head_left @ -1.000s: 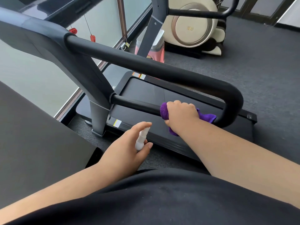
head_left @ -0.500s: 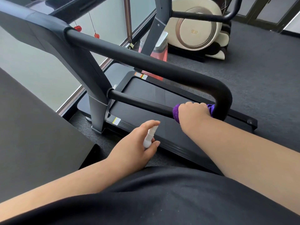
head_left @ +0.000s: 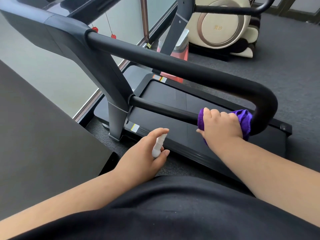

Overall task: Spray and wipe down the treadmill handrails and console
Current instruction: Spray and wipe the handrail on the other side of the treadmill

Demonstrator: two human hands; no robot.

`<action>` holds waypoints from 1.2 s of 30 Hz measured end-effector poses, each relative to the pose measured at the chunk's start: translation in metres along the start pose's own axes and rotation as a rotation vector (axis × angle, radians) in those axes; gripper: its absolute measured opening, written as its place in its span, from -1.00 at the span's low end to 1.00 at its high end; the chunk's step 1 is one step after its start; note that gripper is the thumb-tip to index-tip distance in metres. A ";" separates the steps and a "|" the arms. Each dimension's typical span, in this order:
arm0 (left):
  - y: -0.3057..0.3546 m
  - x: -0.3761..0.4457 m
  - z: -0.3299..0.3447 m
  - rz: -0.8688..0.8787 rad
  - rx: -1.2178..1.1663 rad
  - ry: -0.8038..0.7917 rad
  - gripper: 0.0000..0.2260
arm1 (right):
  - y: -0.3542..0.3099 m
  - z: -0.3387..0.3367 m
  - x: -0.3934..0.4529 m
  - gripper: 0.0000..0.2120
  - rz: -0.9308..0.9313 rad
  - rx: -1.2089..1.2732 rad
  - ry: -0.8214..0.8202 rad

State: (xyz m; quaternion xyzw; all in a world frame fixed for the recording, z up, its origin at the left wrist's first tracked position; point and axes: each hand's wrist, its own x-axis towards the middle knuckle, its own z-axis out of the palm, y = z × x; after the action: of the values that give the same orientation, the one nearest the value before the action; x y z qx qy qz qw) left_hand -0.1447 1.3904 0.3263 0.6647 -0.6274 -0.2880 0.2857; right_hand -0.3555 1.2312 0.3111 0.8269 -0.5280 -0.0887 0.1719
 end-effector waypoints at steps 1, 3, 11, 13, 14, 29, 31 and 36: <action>-0.004 0.002 -0.004 -0.001 0.006 -0.001 -0.49 | -0.004 0.001 0.001 -0.27 0.013 0.010 0.004; -0.013 0.006 -0.013 -0.002 0.017 0.000 -0.50 | -0.014 0.003 0.002 -0.24 0.044 0.034 0.010; -0.055 0.028 -0.064 0.026 0.050 -0.049 -0.50 | -0.074 -0.005 0.032 -0.23 0.110 0.087 0.000; -0.064 0.034 -0.077 0.045 0.063 -0.060 -0.49 | -0.092 -0.010 0.042 -0.25 0.115 0.104 -0.005; -0.069 0.036 -0.084 0.056 0.071 -0.067 -0.49 | -0.100 -0.013 0.047 -0.26 0.116 0.110 -0.009; -0.147 0.048 -0.148 0.109 0.144 -0.178 -0.53 | -0.224 -0.040 0.126 -0.35 0.024 0.272 -0.006; -0.150 0.052 -0.149 0.114 0.133 -0.198 -0.52 | -0.219 -0.038 0.127 -0.28 -0.051 0.285 0.024; -0.144 0.058 -0.140 0.166 0.096 -0.235 -0.49 | -0.200 -0.039 0.104 -0.23 0.006 0.229 -0.048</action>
State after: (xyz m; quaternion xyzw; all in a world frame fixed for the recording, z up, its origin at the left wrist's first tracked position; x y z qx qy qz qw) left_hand 0.0582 1.3426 0.3127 0.5850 -0.7224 -0.3091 0.2009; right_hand -0.1304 1.2215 0.2750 0.8373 -0.5409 -0.0469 0.0640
